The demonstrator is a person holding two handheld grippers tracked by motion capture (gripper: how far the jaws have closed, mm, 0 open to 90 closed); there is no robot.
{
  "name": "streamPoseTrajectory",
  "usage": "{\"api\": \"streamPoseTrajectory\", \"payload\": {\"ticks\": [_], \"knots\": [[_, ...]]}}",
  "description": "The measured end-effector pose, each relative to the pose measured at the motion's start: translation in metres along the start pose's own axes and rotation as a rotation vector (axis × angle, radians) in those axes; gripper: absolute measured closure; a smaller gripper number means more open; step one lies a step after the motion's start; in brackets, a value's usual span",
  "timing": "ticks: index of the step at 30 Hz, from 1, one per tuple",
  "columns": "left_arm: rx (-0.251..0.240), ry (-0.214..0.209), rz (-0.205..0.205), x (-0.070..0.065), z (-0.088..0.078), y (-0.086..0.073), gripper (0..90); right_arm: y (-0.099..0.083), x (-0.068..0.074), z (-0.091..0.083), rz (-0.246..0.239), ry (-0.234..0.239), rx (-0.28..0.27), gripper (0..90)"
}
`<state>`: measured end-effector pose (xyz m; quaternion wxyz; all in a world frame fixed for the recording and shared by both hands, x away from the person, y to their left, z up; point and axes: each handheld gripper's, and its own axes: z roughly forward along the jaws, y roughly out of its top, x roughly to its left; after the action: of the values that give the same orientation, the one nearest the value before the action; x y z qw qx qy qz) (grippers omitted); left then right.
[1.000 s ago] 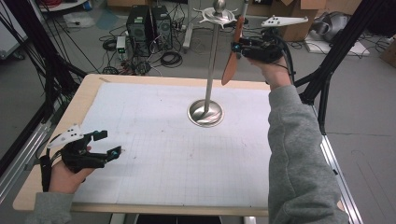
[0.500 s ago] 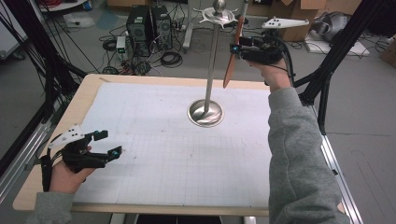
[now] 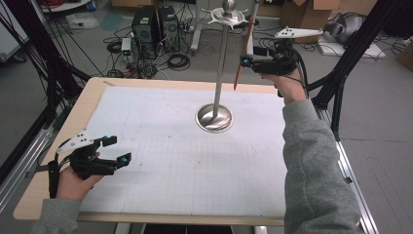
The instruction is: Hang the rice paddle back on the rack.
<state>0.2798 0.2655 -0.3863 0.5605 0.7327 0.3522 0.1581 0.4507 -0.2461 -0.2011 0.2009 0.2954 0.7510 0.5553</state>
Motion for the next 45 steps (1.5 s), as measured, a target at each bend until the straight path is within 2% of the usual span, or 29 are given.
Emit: {"api": "streamPoseTrajectory", "payload": {"ticks": [4, 8, 16, 21, 32, 34, 45], "knots": [[0.007, -0.007, 0.000, 0.000, 0.004, -0.001, 8.6, -0.006, 0.003, -0.001, -0.017, -0.005, 0.028, 20.4], [0.007, -0.010, 0.000, -0.002, 0.007, 0.000, 8.6, -0.009, 0.006, -0.005, -0.038, -0.024, 0.010, 20.4], [0.003, -0.016, 0.009, -0.002, 0.010, 0.003, 8.6, -0.020, 0.003, -0.015, 0.003, -0.030, 0.006, 13.8], [-0.003, -0.017, 0.014, -0.003, 0.010, 0.005, 8.6, -0.025, 0.004, -0.018, 0.010, -0.023, -0.013, 11.0], [-0.014, -0.019, 0.021, -0.005, 0.011, 0.009, 8.6, -0.048, 0.010, -0.031, 0.034, -0.005, -0.033, 10.2], [-0.017, -0.022, 0.022, -0.006, 0.011, 0.010, 8.6, -0.056, 0.011, -0.034, 0.051, -0.004, -0.037, 10.1], [-0.017, -0.029, 0.026, -0.007, 0.016, 0.012, 8.6, -0.081, 0.013, -0.049, 0.049, -0.006, -0.021, 10.1]]}}
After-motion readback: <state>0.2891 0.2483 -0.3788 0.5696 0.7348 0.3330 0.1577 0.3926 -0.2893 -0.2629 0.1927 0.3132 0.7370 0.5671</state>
